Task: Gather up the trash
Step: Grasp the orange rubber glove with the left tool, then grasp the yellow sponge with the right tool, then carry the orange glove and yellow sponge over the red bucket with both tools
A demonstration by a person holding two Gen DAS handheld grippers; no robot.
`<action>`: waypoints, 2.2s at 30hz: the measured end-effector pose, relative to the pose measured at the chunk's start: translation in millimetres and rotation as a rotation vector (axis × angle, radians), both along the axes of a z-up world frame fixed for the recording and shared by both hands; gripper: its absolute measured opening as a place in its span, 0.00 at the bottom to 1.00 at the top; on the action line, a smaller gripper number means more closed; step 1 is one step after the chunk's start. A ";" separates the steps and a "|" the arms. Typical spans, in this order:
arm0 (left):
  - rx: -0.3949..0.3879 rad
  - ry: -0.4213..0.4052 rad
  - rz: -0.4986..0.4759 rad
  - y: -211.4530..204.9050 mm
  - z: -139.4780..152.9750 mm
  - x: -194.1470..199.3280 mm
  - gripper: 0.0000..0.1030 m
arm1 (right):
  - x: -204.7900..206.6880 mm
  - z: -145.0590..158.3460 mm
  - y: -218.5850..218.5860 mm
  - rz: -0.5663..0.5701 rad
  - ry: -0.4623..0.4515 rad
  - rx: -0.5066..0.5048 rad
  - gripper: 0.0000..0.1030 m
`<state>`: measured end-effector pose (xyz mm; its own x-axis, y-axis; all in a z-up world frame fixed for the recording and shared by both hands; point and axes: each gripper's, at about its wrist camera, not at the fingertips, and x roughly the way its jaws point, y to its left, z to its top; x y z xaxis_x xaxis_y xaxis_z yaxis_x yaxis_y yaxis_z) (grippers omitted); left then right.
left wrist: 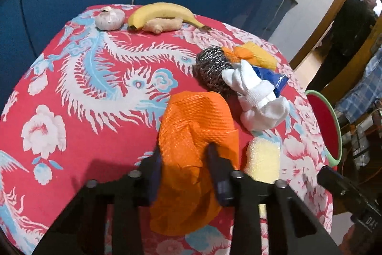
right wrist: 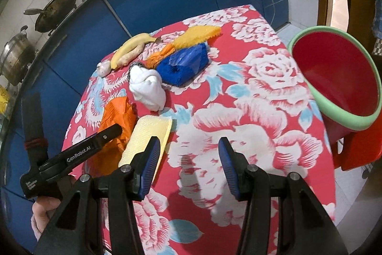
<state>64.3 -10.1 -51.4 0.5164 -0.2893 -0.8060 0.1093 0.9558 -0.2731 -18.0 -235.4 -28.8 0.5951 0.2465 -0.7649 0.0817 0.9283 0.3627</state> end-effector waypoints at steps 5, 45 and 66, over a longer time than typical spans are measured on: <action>-0.058 -0.004 -0.004 9.5 0.1 0.2 0.07 | 3.8 -4.7 12.3 0.031 0.018 -0.013 0.51; -0.092 -0.114 0.131 76.7 28.9 -11.7 0.06 | 21.1 -27.4 93.9 0.175 -0.026 -0.128 0.40; -0.109 -0.189 0.049 55.5 56.1 -28.9 0.06 | -11.2 21.5 64.3 0.175 -0.186 -0.107 0.26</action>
<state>35.4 45.3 4.6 0.6711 -0.3404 -0.6586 0.1222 0.9270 -0.3545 -29.2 -171.1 -7.4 0.6832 0.2816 -0.6738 -0.1422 0.9563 0.2555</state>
